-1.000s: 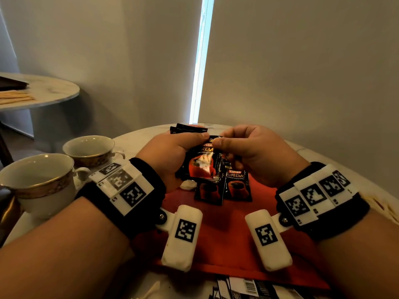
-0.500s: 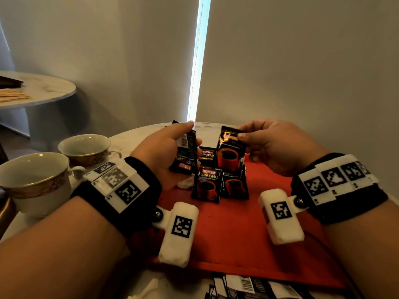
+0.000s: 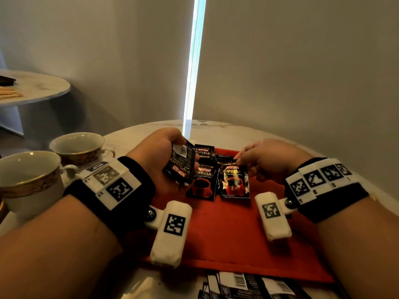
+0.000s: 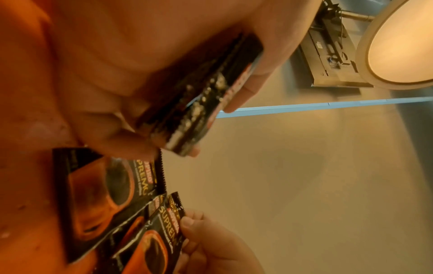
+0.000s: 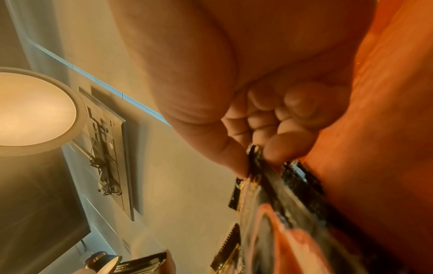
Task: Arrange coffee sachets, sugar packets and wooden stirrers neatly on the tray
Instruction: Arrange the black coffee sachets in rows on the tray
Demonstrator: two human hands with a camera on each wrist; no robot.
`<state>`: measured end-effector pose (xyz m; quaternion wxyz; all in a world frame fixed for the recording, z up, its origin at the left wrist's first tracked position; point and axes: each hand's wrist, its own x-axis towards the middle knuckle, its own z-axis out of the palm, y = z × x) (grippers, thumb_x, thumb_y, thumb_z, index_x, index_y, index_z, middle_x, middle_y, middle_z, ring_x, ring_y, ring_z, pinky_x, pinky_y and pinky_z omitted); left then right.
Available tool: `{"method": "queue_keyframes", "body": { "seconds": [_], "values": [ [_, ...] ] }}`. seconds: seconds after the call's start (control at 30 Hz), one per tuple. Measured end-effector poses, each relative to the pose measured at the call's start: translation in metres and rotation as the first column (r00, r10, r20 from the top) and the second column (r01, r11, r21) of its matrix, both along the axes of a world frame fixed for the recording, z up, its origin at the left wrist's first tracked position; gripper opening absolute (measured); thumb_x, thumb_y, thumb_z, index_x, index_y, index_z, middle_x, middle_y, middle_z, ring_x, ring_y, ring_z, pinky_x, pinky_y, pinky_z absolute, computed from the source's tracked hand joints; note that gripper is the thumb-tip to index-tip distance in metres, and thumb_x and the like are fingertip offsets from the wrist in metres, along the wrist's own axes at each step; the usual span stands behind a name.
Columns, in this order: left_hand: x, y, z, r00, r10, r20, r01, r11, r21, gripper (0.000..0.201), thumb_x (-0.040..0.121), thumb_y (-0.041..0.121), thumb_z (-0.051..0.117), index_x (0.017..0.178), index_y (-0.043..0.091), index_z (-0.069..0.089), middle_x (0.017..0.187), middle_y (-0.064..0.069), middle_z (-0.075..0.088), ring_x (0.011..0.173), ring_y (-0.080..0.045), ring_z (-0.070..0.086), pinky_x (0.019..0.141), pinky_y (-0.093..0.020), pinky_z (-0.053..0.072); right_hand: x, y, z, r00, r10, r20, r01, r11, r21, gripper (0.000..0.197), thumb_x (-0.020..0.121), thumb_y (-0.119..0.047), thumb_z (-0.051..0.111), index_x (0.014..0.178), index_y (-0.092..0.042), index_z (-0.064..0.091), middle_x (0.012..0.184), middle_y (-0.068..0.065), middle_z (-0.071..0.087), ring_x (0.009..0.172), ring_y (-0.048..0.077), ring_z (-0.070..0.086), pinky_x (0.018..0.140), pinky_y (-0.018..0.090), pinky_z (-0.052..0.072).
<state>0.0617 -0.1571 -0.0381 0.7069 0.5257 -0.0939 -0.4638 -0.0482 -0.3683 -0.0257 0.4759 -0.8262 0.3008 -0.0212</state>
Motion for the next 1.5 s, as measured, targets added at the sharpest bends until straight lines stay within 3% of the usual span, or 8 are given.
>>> {"method": "queue_keyframes", "body": {
  "seconds": [0.17,0.37,0.6,0.87,1.0,1.13,1.27,1.5],
  "values": [
    [-0.007,-0.003,-0.002,1.000,-0.001,0.012,0.000,0.997,0.075,0.026,0.085,0.023,0.048,0.101,0.003,0.057,0.083,-0.012,0.061,0.064,-0.023,0.058,0.049,-0.028,0.053,0.001,0.005,-0.002,0.999,0.014,-0.041,-0.017,0.997,-0.070,0.007,0.091,-0.004,0.066,0.095,-0.008,0.071,0.080,0.009,0.068,0.055,0.015,0.056,0.048,0.027,0.040],
    [-0.012,-0.004,-0.003,1.000,-0.020,-0.005,0.020,0.997,0.071,0.021,0.089,0.020,0.045,0.097,0.003,0.053,0.079,-0.014,0.056,0.063,-0.025,0.054,0.048,-0.036,0.055,0.002,0.009,-0.002,0.998,0.024,-0.058,-0.031,0.990,-0.135,0.007,0.091,-0.006,0.067,0.095,-0.010,0.071,0.079,0.006,0.068,0.052,0.013,0.057,0.049,0.028,0.043],
    [-0.015,-0.003,0.000,0.999,-0.040,0.014,0.038,0.994,0.098,0.021,0.091,0.019,0.041,0.091,0.003,0.054,0.074,-0.012,0.055,0.053,-0.025,0.055,0.045,-0.037,0.055,0.002,0.013,-0.002,0.999,0.010,-0.041,-0.015,0.991,-0.133,0.008,0.092,-0.004,0.066,0.099,-0.008,0.070,0.091,0.015,0.070,0.051,0.015,0.057,0.042,0.023,0.042],
    [-0.011,-0.003,-0.001,0.998,-0.032,0.057,0.024,0.991,0.134,0.024,0.088,0.023,0.043,0.096,0.003,0.055,0.079,-0.011,0.058,0.053,-0.024,0.059,0.069,-0.037,0.048,0.004,0.013,-0.003,1.000,-0.019,-0.020,0.016,0.988,-0.156,0.008,0.092,-0.005,0.066,0.094,-0.010,0.070,0.101,0.023,0.074,0.061,0.023,0.061,0.047,0.027,0.046],
    [-0.009,-0.003,-0.002,0.999,-0.019,0.050,0.012,0.991,0.135,0.028,0.087,0.024,0.046,0.100,0.002,0.057,0.084,-0.012,0.059,0.068,-0.024,0.056,0.071,-0.039,0.049,0.004,0.014,-0.004,0.999,-0.033,0.019,0.035,0.992,-0.121,0.008,0.092,-0.003,0.065,0.092,-0.009,0.070,0.098,0.025,0.072,0.059,0.023,0.058,0.049,0.028,0.046],
    [-0.008,-0.002,-0.002,0.999,-0.001,0.046,-0.005,0.993,0.120,0.032,0.087,0.026,0.049,0.103,0.001,0.059,0.087,-0.012,0.060,0.069,-0.023,0.057,0.069,-0.036,0.049,0.005,0.012,-0.004,0.998,-0.040,0.047,0.049,0.974,-0.220,0.004,0.090,-0.010,0.070,0.089,-0.014,0.072,0.096,0.018,0.074,0.067,0.024,0.067,0.060,0.038,0.056],
    [-0.008,-0.001,0.000,1.000,-0.007,0.024,0.006,0.998,0.067,0.031,0.085,0.029,0.050,0.101,0.003,0.058,0.082,-0.011,0.059,0.065,-0.021,0.055,0.062,-0.031,0.046,0.004,0.018,0.002,0.996,-0.012,0.088,0.035,0.963,-0.267,0.002,0.090,-0.014,0.070,0.090,-0.014,0.071,0.093,0.010,0.072,0.068,0.019,0.061,0.055,0.030,0.047],
    [-0.003,0.001,0.000,0.999,0.022,-0.038,-0.023,0.999,-0.033,0.043,0.077,0.032,0.050,0.106,0.001,0.058,0.085,-0.015,0.060,0.065,-0.026,0.058,0.059,-0.032,0.050,0.006,0.022,0.006,0.980,0.026,0.196,0.016,0.977,-0.210,0.006,0.088,-0.012,0.072,0.084,-0.016,0.071,0.075,0.004,0.068,0.063,0.018,0.056,0.051,0.030,0.040]
  ]
}}
